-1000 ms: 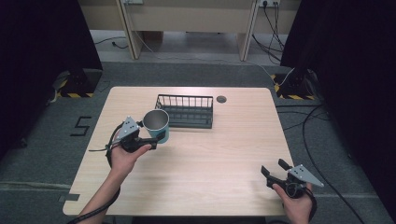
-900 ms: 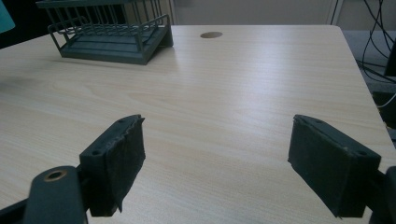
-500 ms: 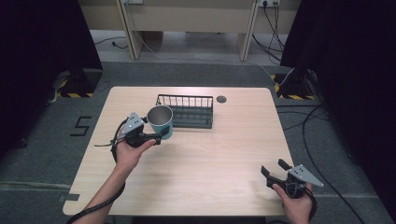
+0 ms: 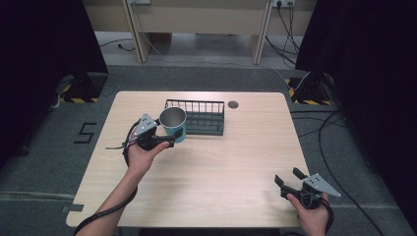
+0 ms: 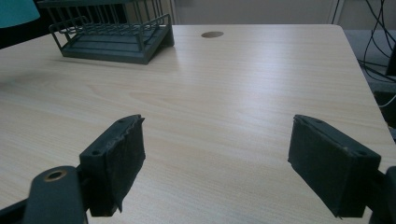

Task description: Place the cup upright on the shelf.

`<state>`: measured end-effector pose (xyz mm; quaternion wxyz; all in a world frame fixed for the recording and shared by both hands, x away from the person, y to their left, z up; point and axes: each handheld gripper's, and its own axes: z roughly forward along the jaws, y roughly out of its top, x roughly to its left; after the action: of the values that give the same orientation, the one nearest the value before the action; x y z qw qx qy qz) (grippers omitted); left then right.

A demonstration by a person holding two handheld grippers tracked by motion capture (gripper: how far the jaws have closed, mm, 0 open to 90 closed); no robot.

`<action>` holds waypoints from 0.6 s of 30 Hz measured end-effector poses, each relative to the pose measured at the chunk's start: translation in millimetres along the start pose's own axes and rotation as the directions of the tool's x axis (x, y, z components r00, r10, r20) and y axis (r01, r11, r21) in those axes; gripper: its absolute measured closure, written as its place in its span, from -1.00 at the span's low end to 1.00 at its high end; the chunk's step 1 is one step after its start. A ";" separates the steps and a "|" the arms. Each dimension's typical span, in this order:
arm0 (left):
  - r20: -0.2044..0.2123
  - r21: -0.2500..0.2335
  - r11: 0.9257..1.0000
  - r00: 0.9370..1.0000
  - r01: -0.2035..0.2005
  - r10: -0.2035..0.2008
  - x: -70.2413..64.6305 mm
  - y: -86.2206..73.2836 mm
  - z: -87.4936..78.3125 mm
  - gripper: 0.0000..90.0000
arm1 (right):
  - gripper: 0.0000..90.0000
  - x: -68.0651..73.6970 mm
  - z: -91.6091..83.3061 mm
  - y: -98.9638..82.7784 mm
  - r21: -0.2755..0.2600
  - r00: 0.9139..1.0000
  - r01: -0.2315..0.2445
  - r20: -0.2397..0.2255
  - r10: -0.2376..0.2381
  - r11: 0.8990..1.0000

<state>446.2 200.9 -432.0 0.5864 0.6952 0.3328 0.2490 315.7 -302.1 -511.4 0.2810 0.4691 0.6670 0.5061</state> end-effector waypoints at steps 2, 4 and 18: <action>-0.004 -0.004 1.000 1.000 -0.001 0.001 0.5 1.2 1.6 -0.65 | -0.57 0.1 0.1 0.0 0.001 1.000 0.000 -0.001 0.000 1.000; -0.009 -0.006 1.000 1.000 0.000 0.000 1.2 2.4 3.0 -0.65 | -0.57 0.1 0.1 0.0 0.001 1.000 0.000 -0.001 0.000 1.000; -0.021 -0.006 1.000 1.000 -0.009 0.009 3.9 9.8 14.7 -0.65 | -0.57 0.4 -0.2 -0.1 0.002 1.000 0.000 -0.001 0.000 1.000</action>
<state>461.3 193.4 -425.3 0.5839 0.6923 0.3351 0.2599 315.4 -301.8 -511.4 0.2801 0.4690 0.6677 0.5057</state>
